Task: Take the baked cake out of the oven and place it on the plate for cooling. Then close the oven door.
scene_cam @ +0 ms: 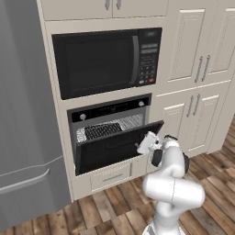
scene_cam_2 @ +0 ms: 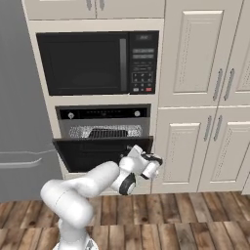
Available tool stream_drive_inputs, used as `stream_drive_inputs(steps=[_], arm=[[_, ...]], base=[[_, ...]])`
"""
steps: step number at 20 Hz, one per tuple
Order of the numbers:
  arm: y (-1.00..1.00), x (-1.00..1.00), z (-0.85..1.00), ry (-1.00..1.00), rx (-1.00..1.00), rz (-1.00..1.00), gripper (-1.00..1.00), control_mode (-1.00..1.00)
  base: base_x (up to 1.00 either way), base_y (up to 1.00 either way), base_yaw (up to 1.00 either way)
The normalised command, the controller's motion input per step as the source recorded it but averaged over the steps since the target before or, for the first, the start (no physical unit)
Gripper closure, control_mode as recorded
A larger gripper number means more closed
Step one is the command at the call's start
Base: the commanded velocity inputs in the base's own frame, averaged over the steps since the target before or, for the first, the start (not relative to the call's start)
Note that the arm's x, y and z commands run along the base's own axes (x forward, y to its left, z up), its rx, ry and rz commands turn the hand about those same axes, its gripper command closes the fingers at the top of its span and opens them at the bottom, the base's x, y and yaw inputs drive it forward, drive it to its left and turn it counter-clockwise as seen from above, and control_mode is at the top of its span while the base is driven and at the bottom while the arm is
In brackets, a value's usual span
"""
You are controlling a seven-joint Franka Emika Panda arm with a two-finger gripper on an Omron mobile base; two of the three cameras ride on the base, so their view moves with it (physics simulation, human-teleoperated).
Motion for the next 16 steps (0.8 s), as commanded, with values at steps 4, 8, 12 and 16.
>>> stream_drive_inputs(steps=[4,8,12,16], arm=[[1.0,1.0,0.01,-0.29,-0.19,-0.01,-1.0,-1.0],[1.0,1.0,0.0,-0.22,-0.21,-0.08,-1.0,-1.0],[1.0,0.96,-0.08,-0.2,-0.22,-0.11,-1.0,-1.0],[1.0,0.85,-0.36,-0.21,-0.26,-0.14,-1.0,-1.0]], base=[[0.0,0.0,0.0],[0.0,0.0,0.0],[0.0,0.0,0.0],[0.0,0.0,0.0]])
